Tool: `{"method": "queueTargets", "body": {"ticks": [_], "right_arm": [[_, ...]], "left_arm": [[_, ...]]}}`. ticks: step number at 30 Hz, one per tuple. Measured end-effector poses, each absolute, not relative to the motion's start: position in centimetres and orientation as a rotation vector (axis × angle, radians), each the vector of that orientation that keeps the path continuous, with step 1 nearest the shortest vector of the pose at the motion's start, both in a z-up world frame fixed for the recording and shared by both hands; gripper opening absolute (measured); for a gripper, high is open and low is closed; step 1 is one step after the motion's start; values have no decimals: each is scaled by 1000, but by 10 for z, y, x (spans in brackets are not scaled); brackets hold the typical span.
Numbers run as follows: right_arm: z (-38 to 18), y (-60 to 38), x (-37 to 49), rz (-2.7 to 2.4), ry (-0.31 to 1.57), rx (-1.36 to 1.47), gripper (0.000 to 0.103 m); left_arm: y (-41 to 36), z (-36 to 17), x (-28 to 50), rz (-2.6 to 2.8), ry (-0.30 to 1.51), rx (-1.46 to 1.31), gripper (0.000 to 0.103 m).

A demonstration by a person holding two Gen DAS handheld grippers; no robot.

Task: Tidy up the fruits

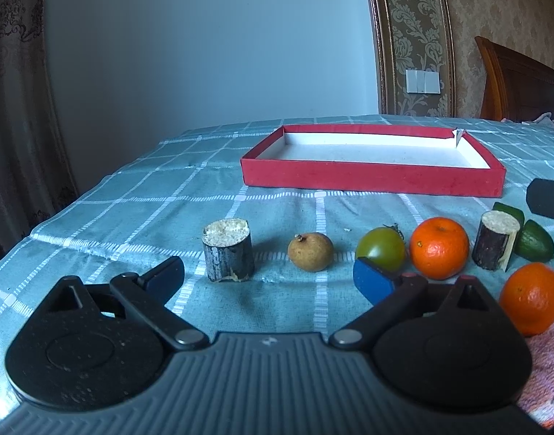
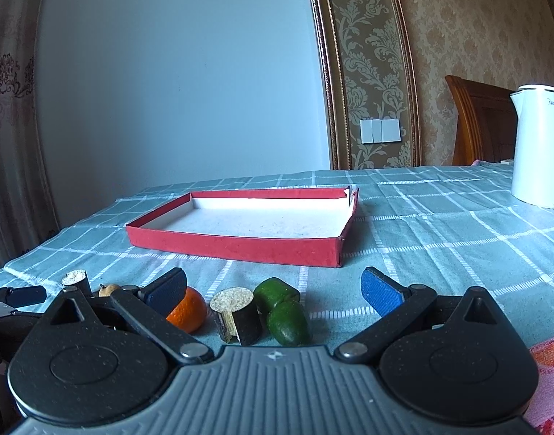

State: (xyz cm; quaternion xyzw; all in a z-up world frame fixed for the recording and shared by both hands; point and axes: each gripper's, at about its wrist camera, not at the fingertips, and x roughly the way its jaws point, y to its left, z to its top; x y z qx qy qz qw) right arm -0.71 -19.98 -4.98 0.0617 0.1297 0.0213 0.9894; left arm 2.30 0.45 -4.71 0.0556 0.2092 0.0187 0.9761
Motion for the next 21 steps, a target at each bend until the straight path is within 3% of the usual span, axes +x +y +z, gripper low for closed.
{"method": "queueTargets", "body": {"ticks": [21], "right_arm": [[-51, -204, -5, 64, 263, 163, 103]], "left_arm": [[13, -44, 24, 8, 429, 67, 99]]}}
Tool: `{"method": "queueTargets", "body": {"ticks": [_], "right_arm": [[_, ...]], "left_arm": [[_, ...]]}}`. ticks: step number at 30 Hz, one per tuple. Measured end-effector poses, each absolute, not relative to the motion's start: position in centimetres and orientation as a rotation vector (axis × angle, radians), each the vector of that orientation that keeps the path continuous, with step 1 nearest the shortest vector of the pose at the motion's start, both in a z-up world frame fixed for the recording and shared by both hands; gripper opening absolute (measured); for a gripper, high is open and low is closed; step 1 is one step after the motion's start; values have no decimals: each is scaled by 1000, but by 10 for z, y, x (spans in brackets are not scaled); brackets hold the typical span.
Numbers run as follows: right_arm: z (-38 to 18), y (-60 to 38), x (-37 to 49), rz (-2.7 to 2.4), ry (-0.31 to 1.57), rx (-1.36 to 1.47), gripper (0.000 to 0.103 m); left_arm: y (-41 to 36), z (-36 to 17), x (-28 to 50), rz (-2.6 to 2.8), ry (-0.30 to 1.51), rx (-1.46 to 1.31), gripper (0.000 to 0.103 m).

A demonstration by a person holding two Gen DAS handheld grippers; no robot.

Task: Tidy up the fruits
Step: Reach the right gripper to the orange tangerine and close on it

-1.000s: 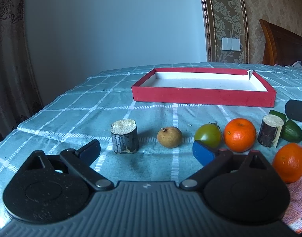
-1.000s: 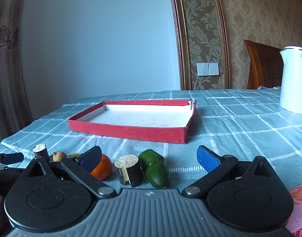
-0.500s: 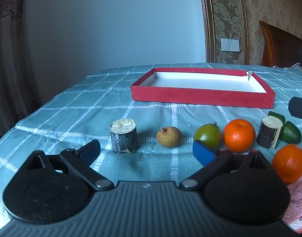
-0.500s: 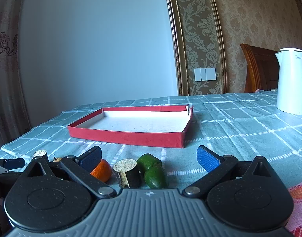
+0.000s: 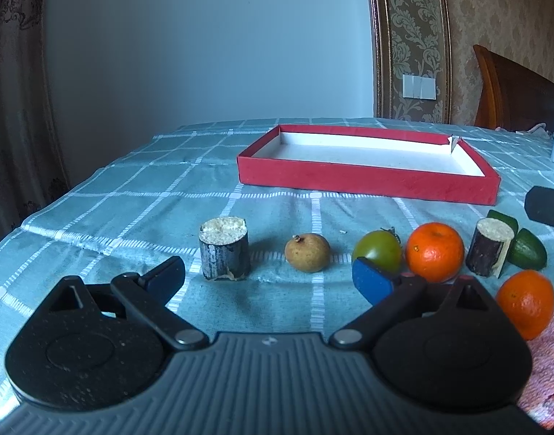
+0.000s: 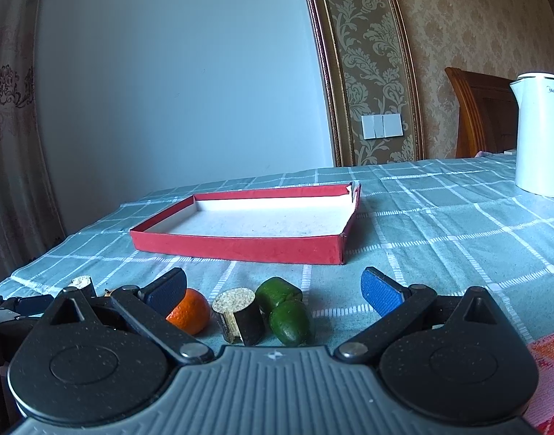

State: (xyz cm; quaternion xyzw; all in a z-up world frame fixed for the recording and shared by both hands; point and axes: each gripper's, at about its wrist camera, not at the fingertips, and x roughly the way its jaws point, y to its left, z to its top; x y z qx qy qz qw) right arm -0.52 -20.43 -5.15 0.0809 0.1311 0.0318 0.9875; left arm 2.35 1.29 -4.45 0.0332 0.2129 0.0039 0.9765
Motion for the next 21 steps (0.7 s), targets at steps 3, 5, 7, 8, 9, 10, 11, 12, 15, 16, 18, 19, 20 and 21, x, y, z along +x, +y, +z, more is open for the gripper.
{"method": "queueTargets", "body": {"ticks": [3, 5, 7, 8, 9, 10, 11, 12, 15, 16, 18, 19, 20, 21], "right_arm": [[-51, -205, -4, 64, 265, 169, 103], [-51, -207, -7, 71, 250, 178, 103], [-50, -208, -10, 84, 237, 173, 103], [-49, -207, -11, 86, 241, 162, 103], [-48, -206, -12, 84, 248, 154, 103], [-47, -205, -14, 88, 252, 148, 103], [-45, -205, -17, 98, 252, 143, 103], [-43, -204, -19, 105, 250, 138, 103], [-35, -198, -28, 110, 232, 103, 103], [-33, -196, -29, 108, 227, 85, 103], [-30, -192, -29, 107, 233, 62, 103], [-30, -191, -28, 105, 239, 56, 103], [-30, -191, -27, 101, 244, 53, 103], [-31, -190, -26, 98, 248, 53, 103]], "left_arm": [[12, -45, 23, 12, 426, 63, 99], [13, -45, 23, 19, 422, 62, 99], [12, -45, 22, 27, 417, 61, 99], [12, -45, 21, 29, 414, 60, 99], [12, -45, 21, 31, 412, 60, 99], [12, -45, 21, 31, 412, 59, 99], [12, -45, 21, 31, 412, 58, 99], [12, -45, 21, 32, 412, 57, 99], [12, -45, 20, 33, 411, 55, 99], [12, -45, 20, 33, 411, 54, 99], [12, -45, 20, 33, 410, 51, 99], [13, -44, 20, 34, 409, 48, 99], [13, -44, 20, 33, 408, 47, 99], [13, -44, 20, 31, 407, 46, 99]]}}
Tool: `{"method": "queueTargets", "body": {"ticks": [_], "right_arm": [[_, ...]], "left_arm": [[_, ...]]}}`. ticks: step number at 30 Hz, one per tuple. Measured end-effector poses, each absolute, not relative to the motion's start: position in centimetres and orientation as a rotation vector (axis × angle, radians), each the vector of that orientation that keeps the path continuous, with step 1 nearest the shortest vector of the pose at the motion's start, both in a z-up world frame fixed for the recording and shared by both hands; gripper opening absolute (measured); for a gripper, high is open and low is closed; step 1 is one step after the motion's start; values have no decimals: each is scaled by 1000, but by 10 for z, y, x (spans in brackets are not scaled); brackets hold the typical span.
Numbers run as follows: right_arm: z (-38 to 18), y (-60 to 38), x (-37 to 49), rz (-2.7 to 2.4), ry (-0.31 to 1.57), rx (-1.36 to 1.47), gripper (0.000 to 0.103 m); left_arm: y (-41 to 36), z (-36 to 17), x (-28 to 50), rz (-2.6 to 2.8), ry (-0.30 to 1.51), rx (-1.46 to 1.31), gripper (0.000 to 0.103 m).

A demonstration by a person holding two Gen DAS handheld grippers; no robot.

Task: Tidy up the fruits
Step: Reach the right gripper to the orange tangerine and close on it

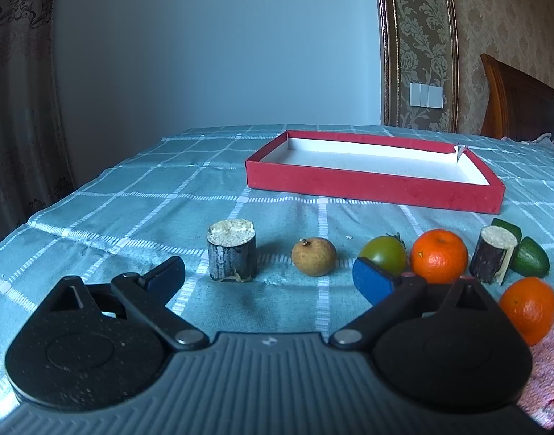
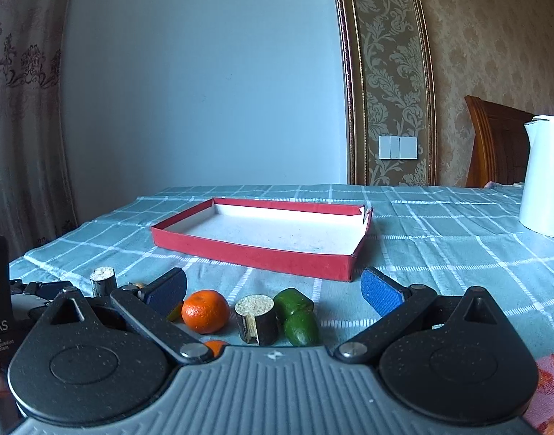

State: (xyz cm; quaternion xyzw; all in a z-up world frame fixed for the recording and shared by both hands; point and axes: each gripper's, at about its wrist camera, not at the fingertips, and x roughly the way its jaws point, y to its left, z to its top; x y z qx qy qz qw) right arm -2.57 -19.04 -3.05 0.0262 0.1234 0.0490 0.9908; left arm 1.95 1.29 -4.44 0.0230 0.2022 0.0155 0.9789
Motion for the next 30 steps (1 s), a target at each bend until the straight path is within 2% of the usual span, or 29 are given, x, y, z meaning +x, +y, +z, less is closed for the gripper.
{"method": "queueTargets", "body": {"ticks": [30], "right_arm": [[-38, -169, -18, 88, 328, -21, 103]], "left_arm": [[12, -45, 19, 35, 402, 54, 99]]}}
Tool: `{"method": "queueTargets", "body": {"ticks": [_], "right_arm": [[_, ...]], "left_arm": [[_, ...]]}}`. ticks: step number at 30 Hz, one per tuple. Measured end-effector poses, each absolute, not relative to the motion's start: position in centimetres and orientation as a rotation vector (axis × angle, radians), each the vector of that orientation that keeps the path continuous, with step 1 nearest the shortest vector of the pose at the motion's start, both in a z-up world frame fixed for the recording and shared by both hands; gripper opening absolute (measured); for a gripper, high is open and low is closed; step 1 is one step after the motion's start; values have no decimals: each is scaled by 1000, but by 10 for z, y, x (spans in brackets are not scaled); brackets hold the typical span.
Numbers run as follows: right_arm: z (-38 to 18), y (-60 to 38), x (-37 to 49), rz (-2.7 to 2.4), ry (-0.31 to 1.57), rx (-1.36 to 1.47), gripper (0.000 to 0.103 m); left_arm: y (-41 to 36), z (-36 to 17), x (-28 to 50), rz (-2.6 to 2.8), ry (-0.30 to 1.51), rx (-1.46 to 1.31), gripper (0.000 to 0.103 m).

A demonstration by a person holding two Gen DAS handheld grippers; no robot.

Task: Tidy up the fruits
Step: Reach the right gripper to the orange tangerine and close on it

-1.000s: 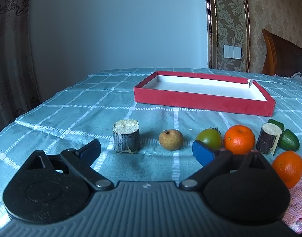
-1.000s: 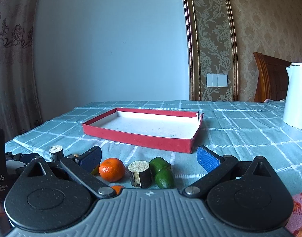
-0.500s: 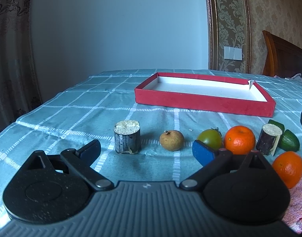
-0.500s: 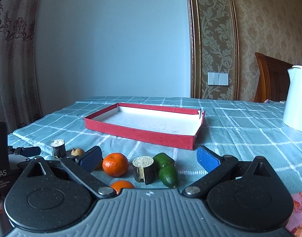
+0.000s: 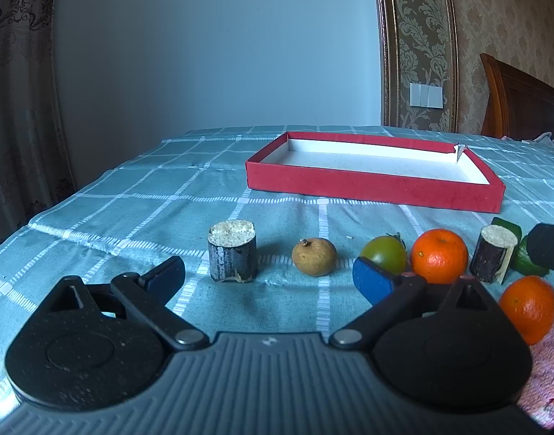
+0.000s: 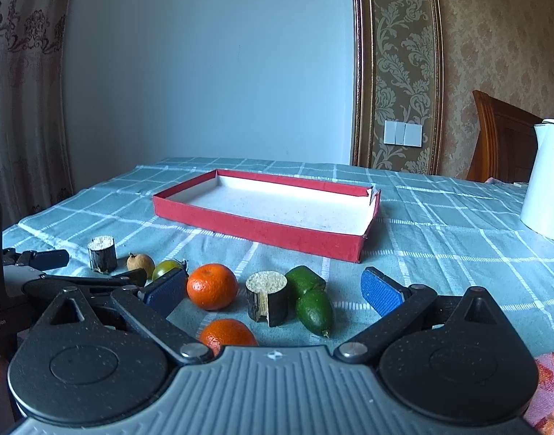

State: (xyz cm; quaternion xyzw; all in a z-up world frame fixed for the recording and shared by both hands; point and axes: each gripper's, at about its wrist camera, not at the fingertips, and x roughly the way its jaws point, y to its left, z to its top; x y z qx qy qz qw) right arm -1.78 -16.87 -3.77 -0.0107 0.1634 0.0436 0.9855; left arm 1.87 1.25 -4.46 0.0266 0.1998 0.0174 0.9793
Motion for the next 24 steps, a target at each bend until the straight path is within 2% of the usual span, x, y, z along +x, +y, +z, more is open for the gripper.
{"method": "queueTargets", "body": {"ticks": [21, 23, 24], "right_arm": [[-33, -178, -37, 97, 299, -60, 102], [-34, -180, -42, 118, 300, -69, 99], [-35, -181, -46, 129, 304, -76, 92]], "left_arm": [[12, -45, 19, 44, 403, 60, 99], [12, -45, 19, 44, 402, 58, 99], [12, -45, 19, 44, 401, 57, 99]]}}
